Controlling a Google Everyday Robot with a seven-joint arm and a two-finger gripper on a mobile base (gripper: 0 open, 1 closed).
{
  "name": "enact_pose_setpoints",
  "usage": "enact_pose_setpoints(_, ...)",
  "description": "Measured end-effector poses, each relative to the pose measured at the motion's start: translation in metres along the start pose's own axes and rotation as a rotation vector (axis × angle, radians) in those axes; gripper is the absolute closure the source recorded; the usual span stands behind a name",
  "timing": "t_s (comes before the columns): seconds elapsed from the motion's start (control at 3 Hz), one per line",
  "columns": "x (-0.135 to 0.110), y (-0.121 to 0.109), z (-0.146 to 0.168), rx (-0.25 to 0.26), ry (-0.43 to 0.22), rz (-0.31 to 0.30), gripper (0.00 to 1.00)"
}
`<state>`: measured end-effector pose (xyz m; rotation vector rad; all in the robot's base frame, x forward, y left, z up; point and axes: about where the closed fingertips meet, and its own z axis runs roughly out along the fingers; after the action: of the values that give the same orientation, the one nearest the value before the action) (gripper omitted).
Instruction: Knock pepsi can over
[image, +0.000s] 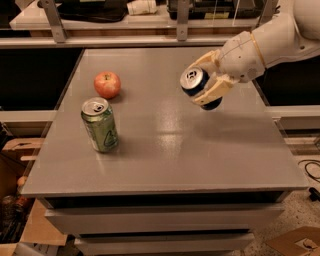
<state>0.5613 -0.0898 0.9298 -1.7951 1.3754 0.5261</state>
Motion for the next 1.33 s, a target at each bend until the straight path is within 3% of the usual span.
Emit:
enact_pose_setpoints(0.67,-0.014,0.029,0.028,-0.041,0.413,-0.305,1.00)
enact_pose_setpoints(1.0,-0.014,0.050,0.047,-0.068,0.581,-0.450,1.00)
enact_pose_setpoints(1.33,-0.005,0.066,0.063,-0.136,0.680,-0.551,1.00)
